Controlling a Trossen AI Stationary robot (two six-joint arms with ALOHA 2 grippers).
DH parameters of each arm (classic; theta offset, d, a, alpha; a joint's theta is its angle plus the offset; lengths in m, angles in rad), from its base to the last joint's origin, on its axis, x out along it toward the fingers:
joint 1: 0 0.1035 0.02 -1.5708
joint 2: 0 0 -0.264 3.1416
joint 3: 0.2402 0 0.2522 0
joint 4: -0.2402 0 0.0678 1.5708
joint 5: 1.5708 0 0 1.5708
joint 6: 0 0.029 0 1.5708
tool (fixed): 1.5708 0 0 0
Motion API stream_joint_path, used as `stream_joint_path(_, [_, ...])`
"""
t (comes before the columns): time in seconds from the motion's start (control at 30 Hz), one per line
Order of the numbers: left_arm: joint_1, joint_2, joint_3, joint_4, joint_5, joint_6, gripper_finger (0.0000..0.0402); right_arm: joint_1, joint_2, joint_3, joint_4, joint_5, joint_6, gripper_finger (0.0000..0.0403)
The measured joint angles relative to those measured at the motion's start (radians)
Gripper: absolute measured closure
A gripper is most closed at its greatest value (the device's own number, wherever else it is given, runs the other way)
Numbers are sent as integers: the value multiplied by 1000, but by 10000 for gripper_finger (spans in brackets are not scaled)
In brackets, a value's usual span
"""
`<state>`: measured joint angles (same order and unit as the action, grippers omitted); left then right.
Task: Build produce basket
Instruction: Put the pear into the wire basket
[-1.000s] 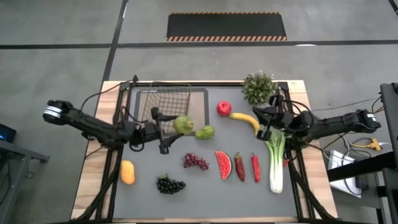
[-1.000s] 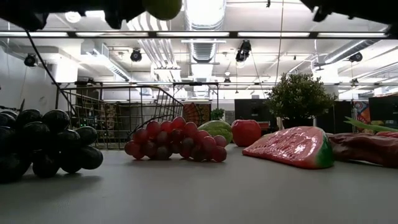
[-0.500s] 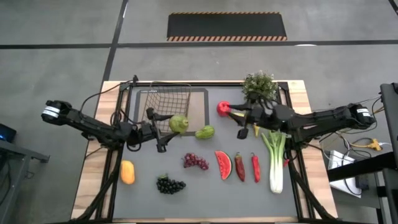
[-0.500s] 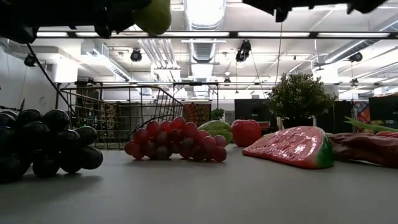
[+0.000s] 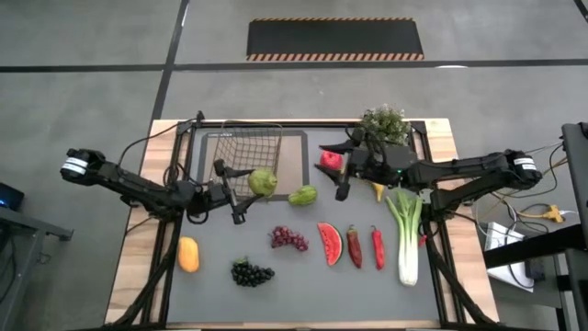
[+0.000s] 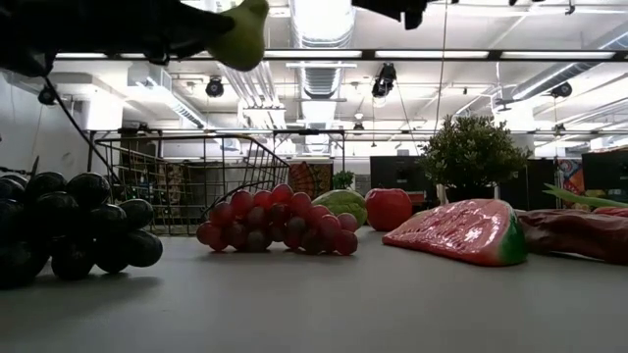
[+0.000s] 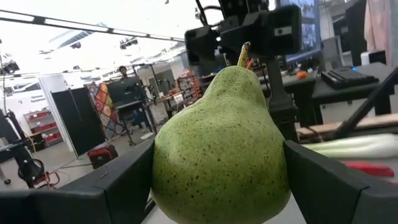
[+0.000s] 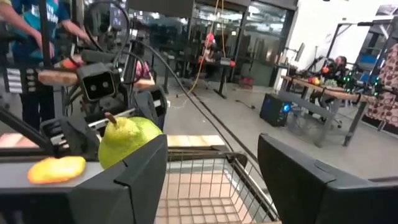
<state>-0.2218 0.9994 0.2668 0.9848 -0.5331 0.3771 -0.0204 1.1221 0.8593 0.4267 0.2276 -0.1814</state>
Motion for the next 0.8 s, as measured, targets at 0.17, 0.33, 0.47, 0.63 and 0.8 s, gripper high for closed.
stream_joint_path(0.17, [0,-27,-25,2,-2,-3,100,0,51,84,-63,-26,-1,161])
stream_joint_path(0.33, [0,-39,-30,1,-7,-2,100,0,125,146,-81,-153,10,163])
stream_joint_path(0.47, [0,-40,-30,2,-27,0,100,0,187,186,-71,-191,1,159])
stream_joint_path(0.63, [0,-41,-30,9,-53,0,100,0,278,242,-67,-210,-7,161])
stream_joint_path(0.8, [0,-36,-30,39,-60,-3,100,0,378,313,-40,-210,-19,167])
